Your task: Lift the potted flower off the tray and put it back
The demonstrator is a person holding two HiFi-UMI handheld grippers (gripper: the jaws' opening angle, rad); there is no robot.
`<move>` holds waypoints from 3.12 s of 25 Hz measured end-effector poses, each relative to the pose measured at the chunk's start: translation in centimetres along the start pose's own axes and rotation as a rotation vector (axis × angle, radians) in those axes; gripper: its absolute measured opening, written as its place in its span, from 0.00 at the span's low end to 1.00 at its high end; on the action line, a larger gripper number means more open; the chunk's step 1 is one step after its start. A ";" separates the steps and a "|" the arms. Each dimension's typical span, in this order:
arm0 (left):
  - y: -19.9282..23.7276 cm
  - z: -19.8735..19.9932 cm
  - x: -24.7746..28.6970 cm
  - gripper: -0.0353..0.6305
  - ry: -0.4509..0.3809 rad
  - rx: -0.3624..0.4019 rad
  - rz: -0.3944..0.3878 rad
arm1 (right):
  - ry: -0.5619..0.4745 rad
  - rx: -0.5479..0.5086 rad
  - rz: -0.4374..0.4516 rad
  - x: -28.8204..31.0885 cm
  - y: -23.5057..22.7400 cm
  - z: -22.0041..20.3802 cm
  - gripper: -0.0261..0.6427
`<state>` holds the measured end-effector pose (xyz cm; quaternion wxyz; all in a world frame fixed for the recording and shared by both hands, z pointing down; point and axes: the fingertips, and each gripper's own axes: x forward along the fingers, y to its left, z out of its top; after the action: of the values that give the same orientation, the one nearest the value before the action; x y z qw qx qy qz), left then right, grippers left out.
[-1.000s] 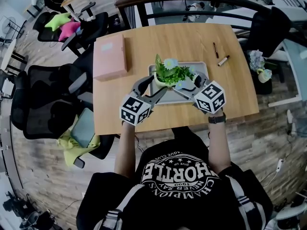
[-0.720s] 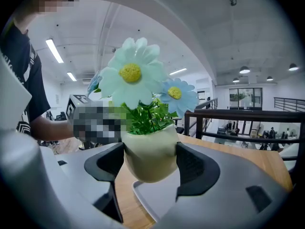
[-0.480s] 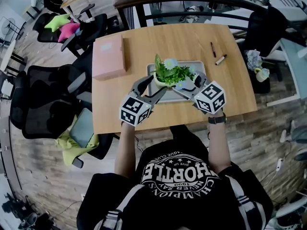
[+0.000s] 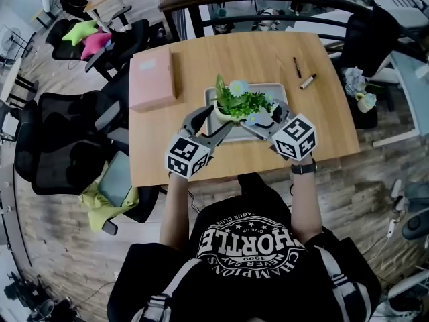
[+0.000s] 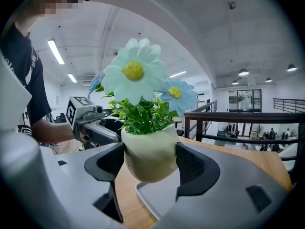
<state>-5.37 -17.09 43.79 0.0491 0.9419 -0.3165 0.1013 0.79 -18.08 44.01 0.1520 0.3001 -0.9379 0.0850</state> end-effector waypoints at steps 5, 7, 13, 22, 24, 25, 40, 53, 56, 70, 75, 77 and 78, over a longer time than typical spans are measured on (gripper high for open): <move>-0.4 1.0 -0.4 0.49 -0.019 0.014 -0.002 | -0.022 -0.009 -0.011 -0.7 0.3 0.8 0.58; -0.7 1.5 -0.6 0.49 -0.026 0.019 -0.002 | -0.032 -0.012 -0.015 -1.1 0.5 1.2 0.58; -1.5 3.1 -0.9 0.49 -0.048 0.037 -0.008 | -0.066 -0.035 -0.031 -2.5 0.9 2.6 0.58; -2.9 4.9 -1.4 0.49 -0.074 0.082 -0.017 | -0.126 -0.062 -0.057 -4.4 1.4 3.9 0.58; -3.4 5.3 -1.2 0.49 -0.085 0.082 -0.021 | -0.130 -0.068 -0.063 -5.1 1.4 4.1 0.58; -3.7 5.5 -1.1 0.48 -0.089 0.083 -0.024 | -0.131 -0.071 -0.067 -5.4 1.4 4.1 0.58; -5.5 6.5 -1.8 0.48 -0.114 0.104 -0.030 | -0.162 -0.092 -0.076 -7.4 2.3 4.6 0.58; -7.1 5.1 -5.4 0.48 -0.113 0.080 0.000 | -0.156 -0.081 -0.049 -7.5 6.3 3.8 0.58; -7.7 4.5 -6.6 0.48 -0.116 0.072 0.005 | -0.151 -0.079 -0.045 -7.6 7.6 3.4 0.57; -10.2 5.1 -9.4 0.48 -0.122 0.070 -0.004 | -0.134 -0.082 -0.048 -9.4 11.0 3.8 0.57; -10.5 5.7 -9.6 0.48 -0.132 0.078 0.017 | -0.140 -0.091 -0.028 -9.8 11.0 4.4 0.57; -10.6 5.9 -9.7 0.48 -0.134 0.074 0.028 | -0.139 -0.100 -0.018 -9.9 11.0 4.6 0.57; -10.7 5.9 -9.7 0.48 -0.135 0.069 0.033 | -0.138 -0.103 -0.012 -10.0 11.0 4.6 0.57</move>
<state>-5.48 -3.84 35.57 -0.0066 0.9424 -0.3309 0.0490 0.93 -4.97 35.53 0.1026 0.3029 -0.9474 0.0148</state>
